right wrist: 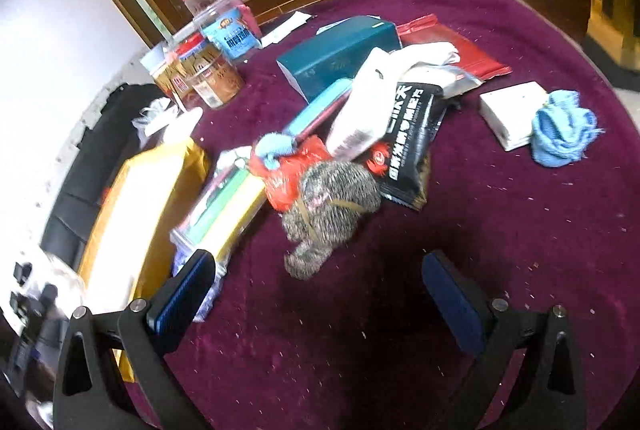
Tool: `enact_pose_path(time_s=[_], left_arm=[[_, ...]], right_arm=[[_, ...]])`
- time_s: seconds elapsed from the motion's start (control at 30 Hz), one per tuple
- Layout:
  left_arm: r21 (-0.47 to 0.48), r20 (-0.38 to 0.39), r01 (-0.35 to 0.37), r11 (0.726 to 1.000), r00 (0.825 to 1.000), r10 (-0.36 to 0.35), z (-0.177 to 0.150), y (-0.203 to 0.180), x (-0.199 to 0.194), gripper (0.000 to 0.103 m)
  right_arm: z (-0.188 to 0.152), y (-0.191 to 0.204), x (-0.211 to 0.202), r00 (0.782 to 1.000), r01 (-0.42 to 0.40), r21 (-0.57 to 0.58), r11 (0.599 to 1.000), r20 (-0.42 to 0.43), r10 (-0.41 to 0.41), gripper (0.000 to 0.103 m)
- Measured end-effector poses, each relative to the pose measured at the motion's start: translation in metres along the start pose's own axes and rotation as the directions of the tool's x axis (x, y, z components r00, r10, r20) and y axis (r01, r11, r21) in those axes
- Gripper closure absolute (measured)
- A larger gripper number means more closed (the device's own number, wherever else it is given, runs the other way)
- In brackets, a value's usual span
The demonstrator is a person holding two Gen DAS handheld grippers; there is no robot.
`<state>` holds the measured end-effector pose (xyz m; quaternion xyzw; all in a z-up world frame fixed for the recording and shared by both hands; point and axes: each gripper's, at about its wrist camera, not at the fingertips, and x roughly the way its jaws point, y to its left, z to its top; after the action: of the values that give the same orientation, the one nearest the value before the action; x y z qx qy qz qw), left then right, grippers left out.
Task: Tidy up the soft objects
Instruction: 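Lower the white bag into the tray with left gripper while right gripper carries brown knit ball there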
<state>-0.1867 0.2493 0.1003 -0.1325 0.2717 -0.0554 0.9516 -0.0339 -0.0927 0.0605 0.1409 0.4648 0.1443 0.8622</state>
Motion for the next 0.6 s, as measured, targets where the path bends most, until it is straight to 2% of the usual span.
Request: enact_pose_path(time_s=[0.2,0.33,0.37,0.43,0.47,0.53,0.57,0.6], left_arm=[[-0.053,-0.027,-0.075,0.996,0.997,0.074,-0.007,0.024,0.007,0.090],[-0.038,-0.044,-0.079,0.996,0.996,0.077,-0.006,0.019,0.016,0.090],[-0.033,-0.047,-0.075,0.997,0.996,0.073,-0.006,0.016,0.018,0.090],[-0.021,-0.051,-0.068,0.997,0.996,0.067,-0.005,0.010,0.022,0.090],[-0.016,-0.053,-0.066,0.998,0.996,0.065,-0.005,0.008,0.020,0.090],[-0.011,-0.059,-0.062,0.998,0.996,0.061,-0.004,0.005,0.021,0.090],[-0.011,-0.061,-0.059,0.998,0.996,0.059,-0.003,0.004,0.021,0.090],[-0.011,-0.062,-0.060,0.998,0.996,0.059,-0.001,0.003,0.022,0.090]], right_arm=[[0.006,0.012,0.034,0.998,-0.010,-0.024,1.000,-0.062,0.008,0.000],[0.007,0.014,0.049,0.993,0.111,-0.052,0.992,-0.042,-0.113,0.002],[0.009,0.011,0.051,0.992,0.120,-0.042,0.992,-0.038,-0.121,0.008],[0.012,0.002,0.054,0.993,0.112,-0.008,0.994,-0.039,-0.112,0.031],[0.013,-0.003,0.056,0.995,0.083,0.013,0.996,-0.049,-0.083,0.046],[0.014,-0.010,0.056,0.998,0.027,0.038,0.999,-0.059,-0.025,0.052],[0.013,-0.010,0.053,0.998,0.017,0.035,0.999,-0.054,-0.015,0.060],[0.013,-0.009,0.050,0.999,0.008,0.030,1.000,-0.052,-0.007,0.060]])
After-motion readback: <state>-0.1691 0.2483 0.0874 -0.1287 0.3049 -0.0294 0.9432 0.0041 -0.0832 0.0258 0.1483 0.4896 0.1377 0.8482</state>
